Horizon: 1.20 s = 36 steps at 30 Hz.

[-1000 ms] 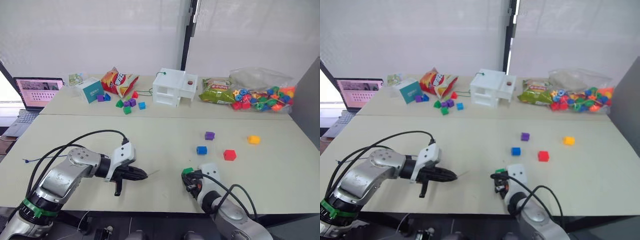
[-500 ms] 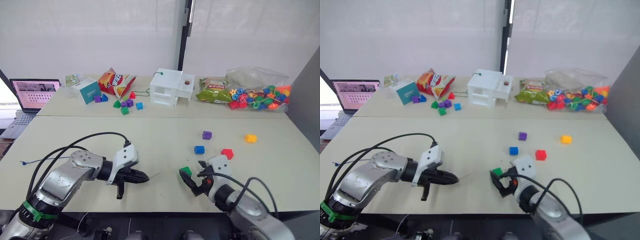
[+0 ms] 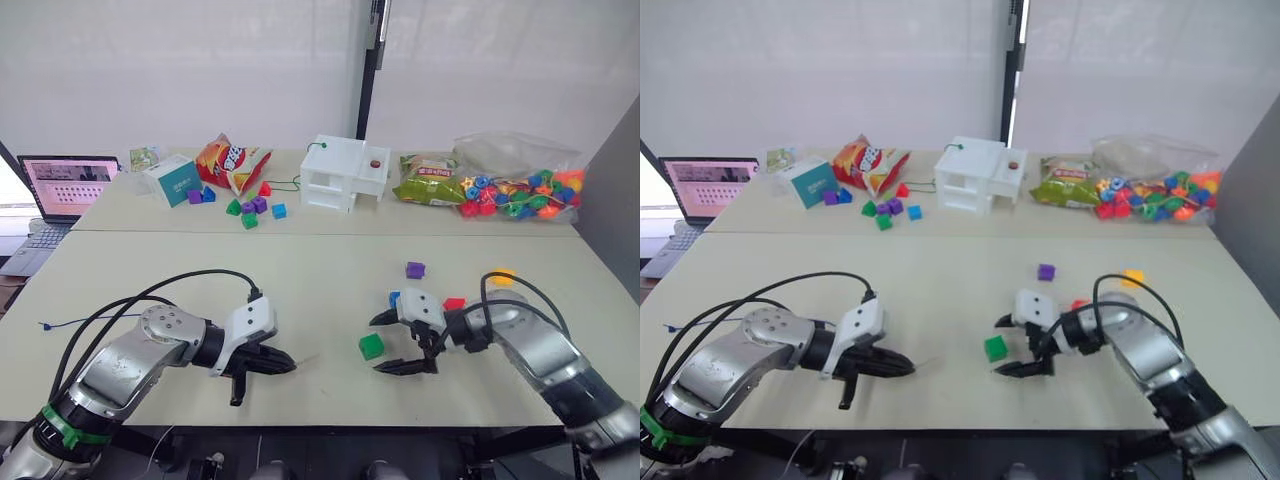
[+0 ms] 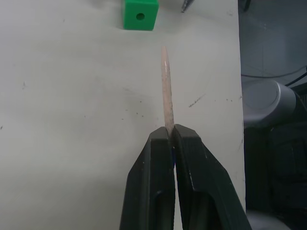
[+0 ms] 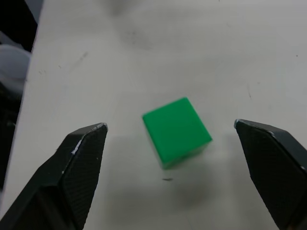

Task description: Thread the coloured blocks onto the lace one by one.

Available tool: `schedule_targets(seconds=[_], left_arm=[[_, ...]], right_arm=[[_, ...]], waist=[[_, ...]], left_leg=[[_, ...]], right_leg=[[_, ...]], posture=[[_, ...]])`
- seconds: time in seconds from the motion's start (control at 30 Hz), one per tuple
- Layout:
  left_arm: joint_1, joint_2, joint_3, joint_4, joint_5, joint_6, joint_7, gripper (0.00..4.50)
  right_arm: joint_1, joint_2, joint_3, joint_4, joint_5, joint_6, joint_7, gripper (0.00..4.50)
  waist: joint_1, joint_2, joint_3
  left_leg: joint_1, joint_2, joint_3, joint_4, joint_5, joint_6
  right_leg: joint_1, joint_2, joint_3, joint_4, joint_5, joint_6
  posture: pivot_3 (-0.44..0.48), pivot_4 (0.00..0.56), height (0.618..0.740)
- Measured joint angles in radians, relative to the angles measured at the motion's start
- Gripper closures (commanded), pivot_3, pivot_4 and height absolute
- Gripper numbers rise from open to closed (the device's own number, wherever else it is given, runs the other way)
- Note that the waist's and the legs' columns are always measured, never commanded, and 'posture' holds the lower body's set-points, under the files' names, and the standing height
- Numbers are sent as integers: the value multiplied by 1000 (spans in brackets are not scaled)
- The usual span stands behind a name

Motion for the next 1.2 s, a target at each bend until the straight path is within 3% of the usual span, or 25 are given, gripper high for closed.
schedule_targets(seconds=[0.1, 0.27, 0.43, 0.47, 0.8, 1.2], left_arm=[[5, 6, -7, -17, 1, 2, 5, 4500], [5, 7, -28, -34, 33, 2, 41, 4500], [-42, -2, -104, -50, 75, 34, 73, 4500], [-56, -2, -119, -54, 78, 49, 75, 4500], [-199, -15, -259, -33, 131, 82, 46, 4500], [-326, -56, -372, 35, 193, 51, -50, 4500]], right_arm=[[-36, 44, 12, 130, -49, -103, 59, 26], [-31, 65, -3, 198, -65, -169, 110, 1550], [55, 84, -49, 118, -31, -103, 84, 3242], [77, 86, -60, 91, -27, -87, 65, 3336], [313, 108, -126, -285, 21, 202, -154, 3336], [320, 109, -103, -341, 14, 252, -206, 3336]], waist=[[1, 0, 0], [5, 0, 0], [13, 0, 0], [13, 0, 0], [20, 0, 0], [19, 0, 0]], left_leg=[[-1, 0, 0, 0, 0, 0], [-1, -1, -1, 0, 0, 0], [-1, -1, -1, 0, 0, -1], [-1, -1, -1, 0, 0, -1], [-1, -2, -1, 0, 0, -1], [-1, -1, -1, 2, 0, -1]], right_leg=[[-1, -1, 0, 0, 0, 0], [-1, -2, 0, 1, 0, 0], [-1, -2, 0, 1, 0, 0], [-1, -2, 0, 1, 0, 0], [-1, -2, 0, 2, 0, 0], [0, 0, 0, 2, 0, 0]], posture=[[0, 150, 740], [0, 150, 740], [0, 150, 740], [0, 150, 740], [0, 150, 740], [0, 150, 740]])
